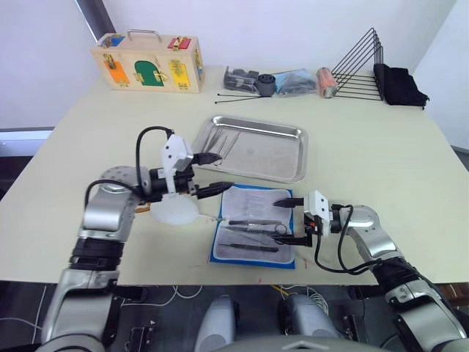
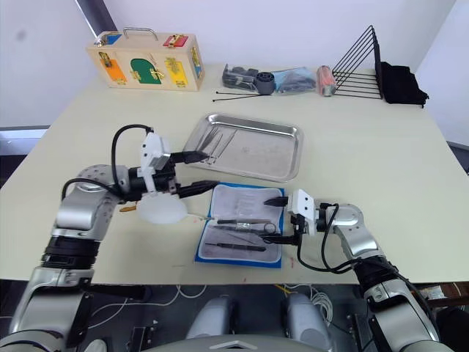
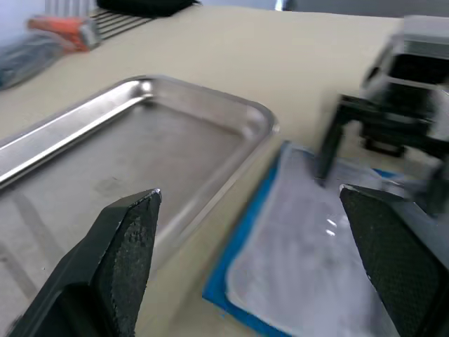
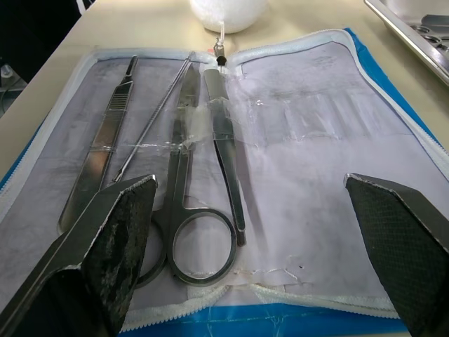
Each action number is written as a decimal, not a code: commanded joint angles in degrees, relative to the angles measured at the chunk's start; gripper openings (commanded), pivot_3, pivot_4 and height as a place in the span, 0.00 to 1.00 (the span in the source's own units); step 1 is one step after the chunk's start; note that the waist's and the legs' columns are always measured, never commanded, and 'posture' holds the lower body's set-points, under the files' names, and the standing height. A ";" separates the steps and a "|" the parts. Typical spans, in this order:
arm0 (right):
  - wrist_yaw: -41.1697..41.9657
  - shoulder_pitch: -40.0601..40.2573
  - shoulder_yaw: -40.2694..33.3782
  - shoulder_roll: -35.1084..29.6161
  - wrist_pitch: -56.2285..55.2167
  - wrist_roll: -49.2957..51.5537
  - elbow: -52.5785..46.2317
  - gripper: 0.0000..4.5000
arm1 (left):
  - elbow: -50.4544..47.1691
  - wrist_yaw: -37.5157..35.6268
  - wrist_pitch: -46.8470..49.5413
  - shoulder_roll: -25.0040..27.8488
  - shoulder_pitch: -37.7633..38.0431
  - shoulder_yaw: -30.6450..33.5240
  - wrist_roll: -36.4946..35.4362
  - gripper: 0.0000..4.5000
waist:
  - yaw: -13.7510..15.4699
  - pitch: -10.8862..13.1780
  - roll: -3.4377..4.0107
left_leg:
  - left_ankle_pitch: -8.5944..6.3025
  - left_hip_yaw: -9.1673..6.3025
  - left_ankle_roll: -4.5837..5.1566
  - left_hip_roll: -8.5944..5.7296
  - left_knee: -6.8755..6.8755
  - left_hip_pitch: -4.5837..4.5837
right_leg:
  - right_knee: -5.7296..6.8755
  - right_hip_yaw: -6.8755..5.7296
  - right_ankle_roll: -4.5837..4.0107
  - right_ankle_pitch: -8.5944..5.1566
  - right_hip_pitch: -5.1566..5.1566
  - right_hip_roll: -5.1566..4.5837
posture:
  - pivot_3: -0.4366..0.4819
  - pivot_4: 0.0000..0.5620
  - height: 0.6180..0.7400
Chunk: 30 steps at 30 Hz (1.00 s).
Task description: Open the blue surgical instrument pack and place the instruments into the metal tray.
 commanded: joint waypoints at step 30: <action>-0.60 2.73 1.79 -0.65 2.02 -3.59 5.84 1.00 | 15.31 -18.30 -25.77 10.00 -11.14 -18.41 -5.30 0.80 | 0.33 0.09 -0.08 | 0.01 0.30 0.02 0.01 -0.21 -0.02 | -0.30 -0.01 -0.06 -0.03 -0.02 0.24 | 0.48 0.27 1.00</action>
